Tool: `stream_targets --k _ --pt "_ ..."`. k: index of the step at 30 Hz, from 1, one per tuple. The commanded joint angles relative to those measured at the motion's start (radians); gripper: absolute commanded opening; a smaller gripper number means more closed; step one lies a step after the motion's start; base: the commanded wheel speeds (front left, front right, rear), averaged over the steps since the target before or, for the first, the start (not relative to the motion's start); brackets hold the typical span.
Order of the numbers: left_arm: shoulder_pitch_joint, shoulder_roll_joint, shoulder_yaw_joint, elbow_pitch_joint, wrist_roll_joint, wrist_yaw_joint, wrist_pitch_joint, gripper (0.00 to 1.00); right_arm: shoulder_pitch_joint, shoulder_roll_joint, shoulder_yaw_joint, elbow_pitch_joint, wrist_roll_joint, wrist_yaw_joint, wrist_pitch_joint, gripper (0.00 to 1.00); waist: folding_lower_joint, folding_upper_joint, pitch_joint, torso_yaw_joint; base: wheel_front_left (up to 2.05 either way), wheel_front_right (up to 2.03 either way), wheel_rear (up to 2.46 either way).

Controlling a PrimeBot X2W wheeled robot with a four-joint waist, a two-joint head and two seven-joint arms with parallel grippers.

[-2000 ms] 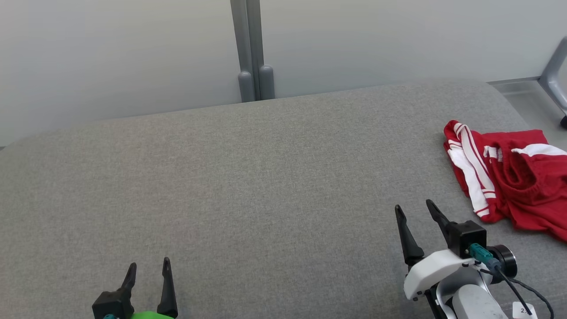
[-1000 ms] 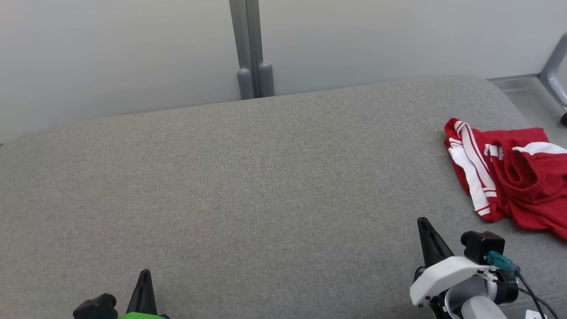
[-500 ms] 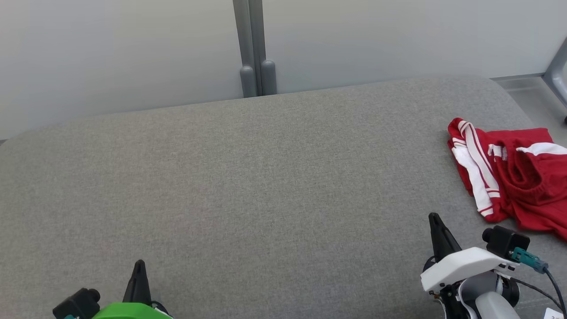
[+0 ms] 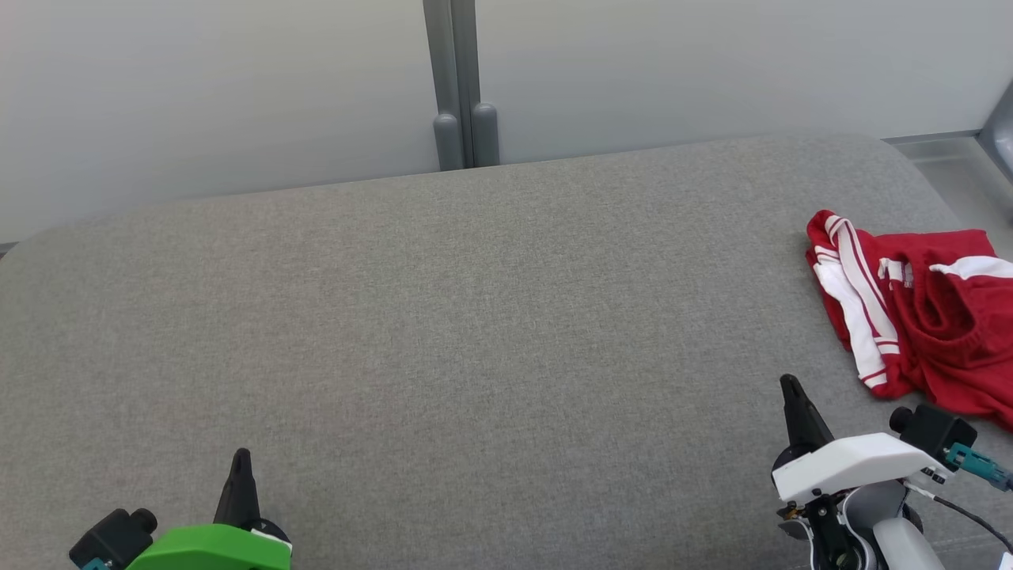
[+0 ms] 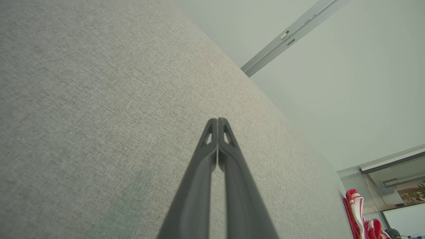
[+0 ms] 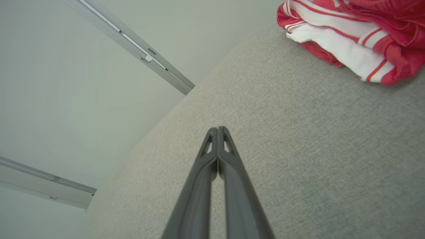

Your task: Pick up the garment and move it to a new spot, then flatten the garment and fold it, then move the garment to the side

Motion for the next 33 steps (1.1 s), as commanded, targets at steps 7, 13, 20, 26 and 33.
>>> stream_targets --k 7,13,20,26,33 --pt "-0.039 0.007 0.013 -0.027 -0.105 -0.011 0.025 0.00 -0.007 -0.004 -0.021 -0.032 0.113 0.000 0.029 0.00 0.0000 0.0000 0.003 0.005 0.00 0.00 0.00" --pt "-0.047 0.007 0.020 -0.036 -0.174 -0.016 0.044 0.00 -0.005 -0.005 -0.033 -0.042 0.189 0.000 0.050 0.00 0.0000 0.0000 0.005 0.008 0.00 0.00 0.00" --pt "-0.056 0.008 0.027 -0.046 -0.249 -0.022 0.063 0.00 -0.004 -0.005 -0.046 -0.053 0.270 0.000 0.071 0.00 0.0000 0.0000 0.008 0.013 0.00 0.00 0.00" --pt "-0.062 0.008 0.033 -0.055 -0.310 -0.026 0.079 0.00 -0.002 -0.005 -0.056 -0.062 0.336 0.000 0.088 0.00 0.0000 0.0000 0.010 0.016 0.00 0.00 0.00" --pt "-0.070 0.009 0.039 -0.063 -0.376 -0.031 0.097 0.00 -0.001 -0.005 -0.069 -0.072 0.409 0.000 0.107 0.00 0.0000 0.0000 0.013 0.021 0.00 0.00 0.00"
